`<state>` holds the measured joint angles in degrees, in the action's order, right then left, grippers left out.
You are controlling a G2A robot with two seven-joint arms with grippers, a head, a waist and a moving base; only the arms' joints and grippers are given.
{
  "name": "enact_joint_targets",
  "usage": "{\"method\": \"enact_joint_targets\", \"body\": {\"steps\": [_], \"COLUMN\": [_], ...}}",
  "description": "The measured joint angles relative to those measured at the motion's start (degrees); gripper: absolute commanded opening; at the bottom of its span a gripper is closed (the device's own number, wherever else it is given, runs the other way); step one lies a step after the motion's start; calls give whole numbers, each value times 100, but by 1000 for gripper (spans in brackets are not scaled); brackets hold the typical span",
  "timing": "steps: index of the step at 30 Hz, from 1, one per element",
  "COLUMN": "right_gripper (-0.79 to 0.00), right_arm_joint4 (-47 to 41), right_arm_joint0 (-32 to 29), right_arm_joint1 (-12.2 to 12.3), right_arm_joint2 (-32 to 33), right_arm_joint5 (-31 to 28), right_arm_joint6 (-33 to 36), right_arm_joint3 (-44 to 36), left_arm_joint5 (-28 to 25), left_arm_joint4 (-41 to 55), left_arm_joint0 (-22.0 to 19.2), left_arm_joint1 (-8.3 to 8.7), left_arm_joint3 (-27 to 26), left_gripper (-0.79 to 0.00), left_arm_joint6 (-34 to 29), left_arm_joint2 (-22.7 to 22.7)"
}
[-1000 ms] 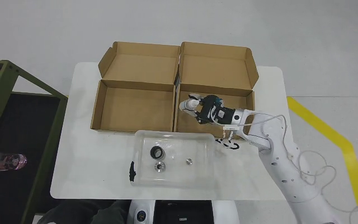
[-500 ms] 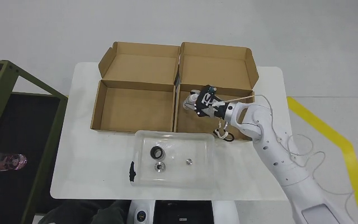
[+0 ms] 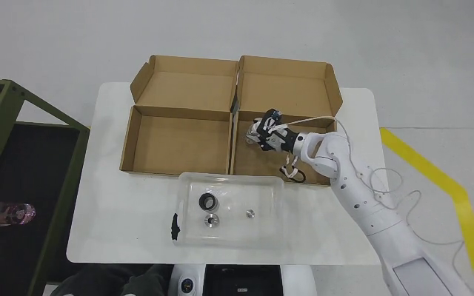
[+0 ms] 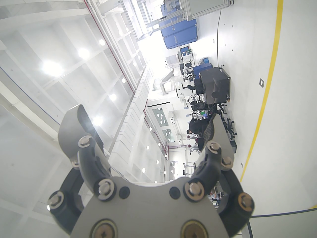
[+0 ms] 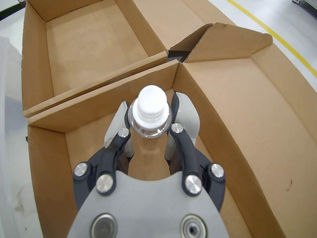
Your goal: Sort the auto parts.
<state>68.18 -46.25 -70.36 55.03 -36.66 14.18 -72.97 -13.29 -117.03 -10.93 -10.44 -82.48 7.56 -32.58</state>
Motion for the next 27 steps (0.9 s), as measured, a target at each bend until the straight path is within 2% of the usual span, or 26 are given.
{"method": "enact_joint_targets", "body": {"steps": [1, 2, 3, 8, 19, 27], "right_gripper": [-406, -299, -126, -3, 0, 0], "right_arm_joint4": [9, 28, 51, 225, 311, 72], "right_arm_joint0": [1, -1, -4, -100, -728, -1101], "right_arm_joint1": [-4, -7, -8, 30, 228, 318], "right_arm_joint2": [-9, -17, -18, 92, 712, 840], "right_arm_joint5": [12, 25, 37, 79, -77, -524], "right_arm_joint6": [-4, -6, -7, -78, 148, 663], "right_arm_joint3": [2, -6, -24, -343, -1843, -2752], "left_arm_joint5": [0, 0, 0, 0, 0, 0], "left_arm_joint4": [0, 0, 0, 0, 0, 0], "left_arm_joint0": [0, 0, 0, 0, 0, 0], "left_arm_joint1": [0, 0, 0, 0, 0, 0], "left_arm_joint3": [0, 0, 0, 0, 0, 0], "left_gripper": [0, 0, 0, 0, 0, 0], "left_arm_joint6": [0, 0, 0, 0, 0, 0], "left_arm_joint2": [0, 0, 0, 0, 0, 0]}}
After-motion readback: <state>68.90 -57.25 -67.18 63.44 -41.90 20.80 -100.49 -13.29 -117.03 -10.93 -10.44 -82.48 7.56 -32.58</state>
